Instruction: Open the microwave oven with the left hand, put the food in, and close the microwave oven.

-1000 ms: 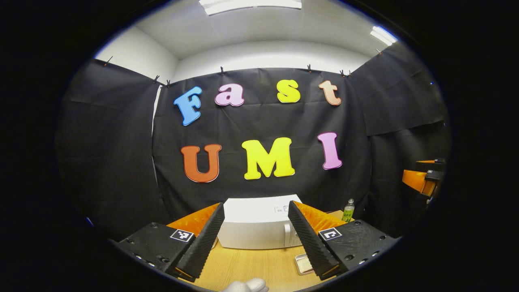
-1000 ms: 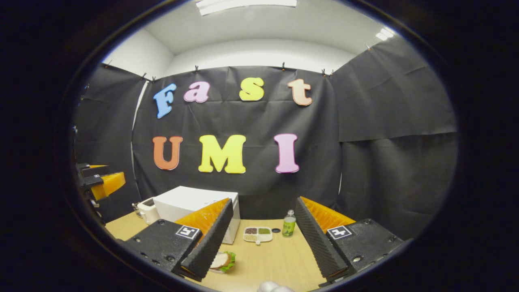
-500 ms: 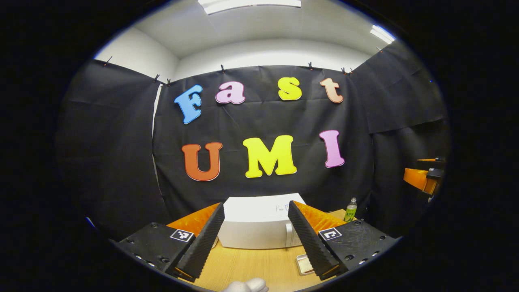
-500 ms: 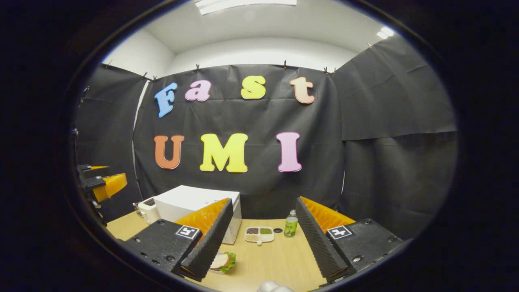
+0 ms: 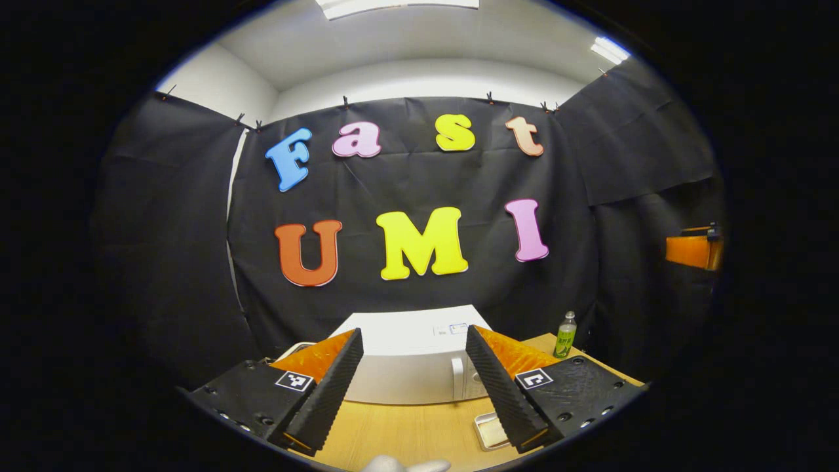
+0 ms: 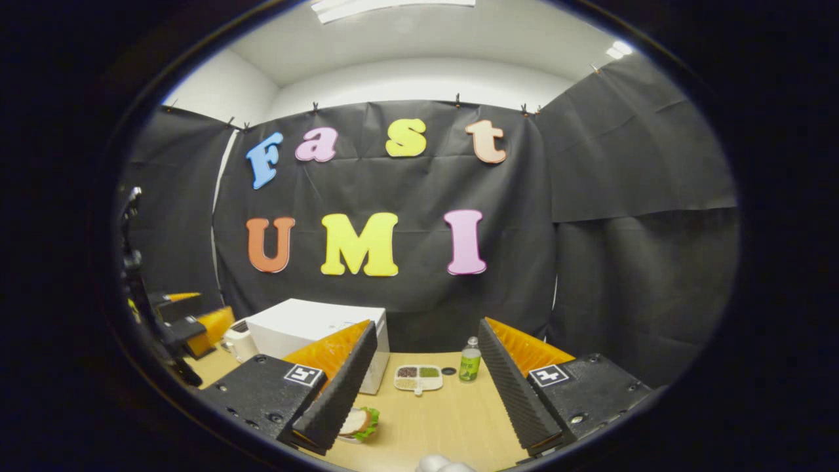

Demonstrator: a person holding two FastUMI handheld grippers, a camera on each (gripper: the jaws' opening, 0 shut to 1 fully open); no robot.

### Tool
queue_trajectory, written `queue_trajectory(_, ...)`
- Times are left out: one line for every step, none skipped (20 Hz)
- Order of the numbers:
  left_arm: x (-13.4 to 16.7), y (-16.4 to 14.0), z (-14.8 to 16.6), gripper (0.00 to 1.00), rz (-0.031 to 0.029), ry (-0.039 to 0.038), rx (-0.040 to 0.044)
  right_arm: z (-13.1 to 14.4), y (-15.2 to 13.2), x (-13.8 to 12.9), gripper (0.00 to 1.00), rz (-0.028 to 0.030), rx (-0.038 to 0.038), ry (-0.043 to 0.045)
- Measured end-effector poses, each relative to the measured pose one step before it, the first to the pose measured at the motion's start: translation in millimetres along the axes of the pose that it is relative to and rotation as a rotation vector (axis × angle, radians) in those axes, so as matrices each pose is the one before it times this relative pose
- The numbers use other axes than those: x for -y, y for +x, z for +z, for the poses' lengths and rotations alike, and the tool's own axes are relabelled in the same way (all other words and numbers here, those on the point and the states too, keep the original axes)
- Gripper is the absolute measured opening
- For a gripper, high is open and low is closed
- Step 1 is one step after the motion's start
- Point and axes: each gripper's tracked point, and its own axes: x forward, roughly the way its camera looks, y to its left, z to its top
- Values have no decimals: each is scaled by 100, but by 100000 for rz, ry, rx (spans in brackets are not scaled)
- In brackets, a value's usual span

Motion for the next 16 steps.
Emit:
queue_trajectory(1048, 1293, -1982, 96, -2044, -1118, -2192, 114, -2, 295, 99, -544, 171, -94)
queue_trajectory(968, 1486, -1959, 96, -1719, -289, -2282, -16, -70, 458, 99, -977, -40, -622)
queue_trajectory(664, 1503, -1870, 96, -924, -679, -1325, -76, -29, 541, 99, -1575, -517, -1036)
queue_trajectory(675, 1544, -1909, 100, -671, 357, -2900, -150, 50, 519, 99, -1487, -937, -1326)
queue_trajectory(584, 1611, -1646, 96, -458, -18, -1769, -94, -74, 381, 99, -1379, -906, -1184)
queue_trajectory(516, 1381, -1595, 96, -34, 524, -2505, -257, -35, 477, 99, -1534, -1385, -1762)
queue_trajectory(405, 1204, -1137, 96, 39, 270, -2914, -156, -167, 390, 100, -1266, -942, -1241)
queue_trajectory(322, 819, -962, 96, -147, -1416, -1937, 50, -255, 167, 99, -774, -329, -701)
queue_trajectory(154, 478, -539, 96, 309, -2194, -1469, 134, -202, 167, 99, -558, -6, -980)
queue_trajectory(30, 105, 25, 96, -61, -2153, 195, 130, -203, 58, 99, -210, 476, -1186)
queue_trajectory(-85, -195, 242, 96, 954, -305, 1032, 203, -43, -122, 99, 536, 894, -660)
queue_trajectory(-386, -345, 149, 96, 1048, 976, 249, 110, 100, -277, 99, 772, 237, -193)
queue_trajectory(-195, -389, 201, 96, 59, 616, 630, 184, 237, -400, 99, 1082, 884, 533)
queue_trajectory(-339, -413, 291, 96, 1021, 307, 783, 0, 94, -410, 99, 1450, 163, 773)
queue_trajectory(-455, -473, 223, 96, 1068, -10, 265, 190, 180, -479, 99, 1807, 431, 999)
queue_trajectory(-345, -340, 328, 95, 923, 248, 711, -59, 326, -357, 99, 1115, 102, 539)
